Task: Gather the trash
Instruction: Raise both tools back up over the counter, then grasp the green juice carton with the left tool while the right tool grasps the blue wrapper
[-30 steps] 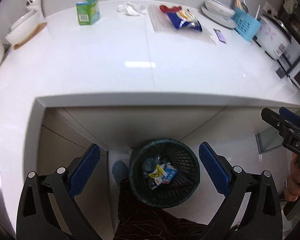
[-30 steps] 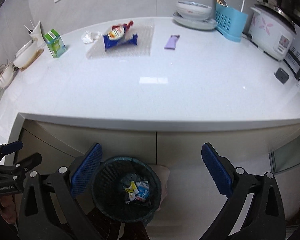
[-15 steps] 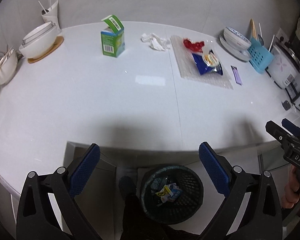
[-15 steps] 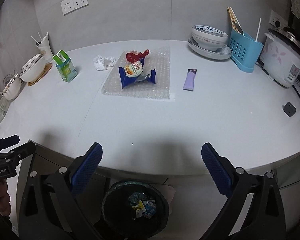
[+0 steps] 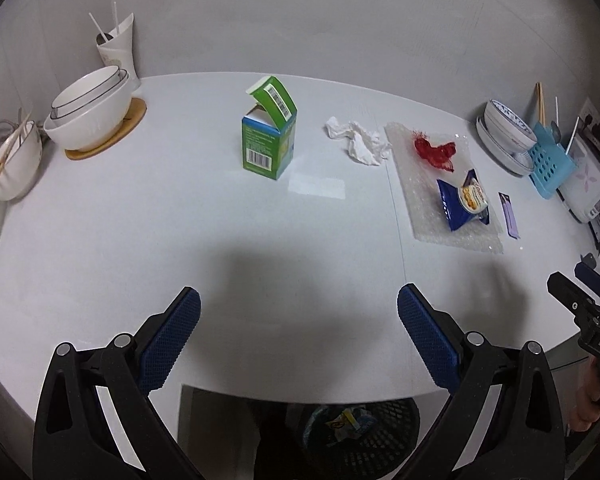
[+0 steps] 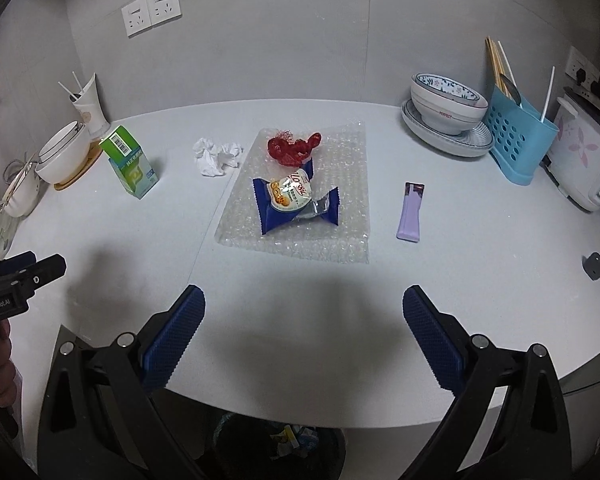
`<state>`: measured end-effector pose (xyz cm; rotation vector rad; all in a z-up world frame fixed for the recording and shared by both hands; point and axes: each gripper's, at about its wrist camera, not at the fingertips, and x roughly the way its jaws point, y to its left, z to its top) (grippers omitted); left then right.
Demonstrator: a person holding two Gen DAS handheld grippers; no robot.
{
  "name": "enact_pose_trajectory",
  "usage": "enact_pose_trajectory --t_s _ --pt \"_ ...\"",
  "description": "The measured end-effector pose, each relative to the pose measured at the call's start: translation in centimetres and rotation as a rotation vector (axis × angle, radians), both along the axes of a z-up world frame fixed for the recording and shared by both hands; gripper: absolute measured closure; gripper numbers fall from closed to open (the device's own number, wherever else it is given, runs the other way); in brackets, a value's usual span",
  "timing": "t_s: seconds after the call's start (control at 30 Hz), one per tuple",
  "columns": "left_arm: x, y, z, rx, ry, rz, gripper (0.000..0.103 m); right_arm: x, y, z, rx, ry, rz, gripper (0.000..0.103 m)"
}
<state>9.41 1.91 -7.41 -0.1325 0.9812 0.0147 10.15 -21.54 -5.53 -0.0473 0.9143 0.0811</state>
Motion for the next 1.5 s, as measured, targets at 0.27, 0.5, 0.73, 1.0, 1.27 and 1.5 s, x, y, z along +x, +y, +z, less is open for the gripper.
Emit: enact_pose_trajectory --t_s 0.27,0.5,0.73,1.0,1.27,1.5 --pt "5.2 2.6 -0.5 0.003 -0.012 0.007 0.007 4.0 1.7 -0.6 -0.012 0.019 -0.004 0.008" --pt "9.7 3.9 -1.7 0.002 -0.013 -0.001 0.007 7.8 2.6 -1.4 -0.038 0.051 -0.013 0.008" --pt "13.3 4.1 -3.4 0.012 -0.012 -0.022 0.007 11.3 3.2 -2.9 -0.067 0.096 -0.021 0.008" --pt "16.3 4.2 -5.0 -0.008 0.006 -0.049 0.008 14.2 3.4 -4.3 -0.088 0.136 -0.033 0.008" --pt "17.9 3.6 -5.3 -0.005 0.010 -0.076 0.017 15.8 3.5 -5.7 -0.095 0.174 -0.050 0.013" --pt "18.6 3.1 -5.3 -0.010 0.008 -0.102 0.044 16.6 3.9 -7.2 -0.099 0.224 -0.050 0.028"
